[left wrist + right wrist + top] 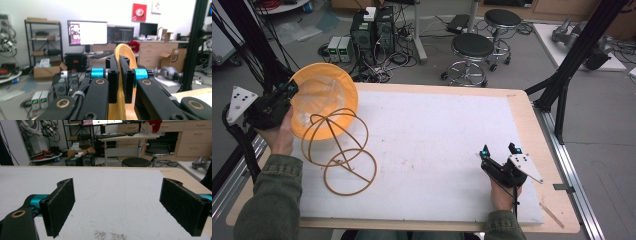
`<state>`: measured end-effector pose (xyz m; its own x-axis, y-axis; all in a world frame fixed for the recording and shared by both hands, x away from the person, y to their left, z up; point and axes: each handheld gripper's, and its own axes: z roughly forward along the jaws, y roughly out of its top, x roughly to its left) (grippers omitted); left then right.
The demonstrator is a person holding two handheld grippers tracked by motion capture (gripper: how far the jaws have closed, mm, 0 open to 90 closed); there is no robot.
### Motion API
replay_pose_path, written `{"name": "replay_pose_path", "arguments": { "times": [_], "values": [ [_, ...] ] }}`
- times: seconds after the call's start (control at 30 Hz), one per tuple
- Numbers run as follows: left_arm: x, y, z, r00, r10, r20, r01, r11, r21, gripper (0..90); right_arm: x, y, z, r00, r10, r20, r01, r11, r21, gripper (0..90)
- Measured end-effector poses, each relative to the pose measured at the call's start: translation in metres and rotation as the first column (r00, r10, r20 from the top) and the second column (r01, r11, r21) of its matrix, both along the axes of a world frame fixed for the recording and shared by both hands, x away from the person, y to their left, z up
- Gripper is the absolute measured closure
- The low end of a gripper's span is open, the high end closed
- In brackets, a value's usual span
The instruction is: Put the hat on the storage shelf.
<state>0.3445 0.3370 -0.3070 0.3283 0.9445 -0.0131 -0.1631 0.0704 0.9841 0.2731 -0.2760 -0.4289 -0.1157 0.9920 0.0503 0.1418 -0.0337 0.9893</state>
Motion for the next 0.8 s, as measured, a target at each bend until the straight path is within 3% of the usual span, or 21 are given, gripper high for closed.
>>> {"name": "replay_pose_path", "arguments": {
  "times": [0.17, 0.27, 0.5, 0.63, 0.8],
  "values": [
    [-0.010, -0.001, 0.013, 0.9984, -0.023, 0.051, 0.023, 0.9997, -0.010, 86.7, -0.002, -0.001, 0.001, 0.9998, -0.017, 0.007, 0.017, 1.000, 0.009, 11.8],
    [-0.015, 0.000, 0.019, 0.9968, -0.046, 0.065, 0.048, 0.9983, -0.034, 86.8, -0.002, -0.001, 0.001, 0.9998, -0.018, 0.007, 0.018, 1.000, 0.010, 11.8],
    [-0.025, 0.000, 0.030, 0.9926, -0.060, 0.106, 0.064, 0.9975, -0.032, 86.8, -0.002, -0.002, 0.002, 0.9996, -0.028, 0.009, 0.028, 0.999, 0.019, 11.8],
    [-0.035, -0.006, 0.040, 0.9848, -0.093, 0.147, 0.097, 0.9950, -0.024, 86.8, -0.002, -0.001, 0.001, 0.9997, -0.022, 0.008, 0.022, 1.000, 0.019, 11.7],
    [-0.042, -0.010, 0.046, 0.9782, -0.125, 0.166, 0.127, 0.9919, -0.004, 86.8, -0.001, -0.001, 0.001, 0.9998, -0.020, 0.003, 0.020, 1.000, 0.019, 11.8]
  ]
}}
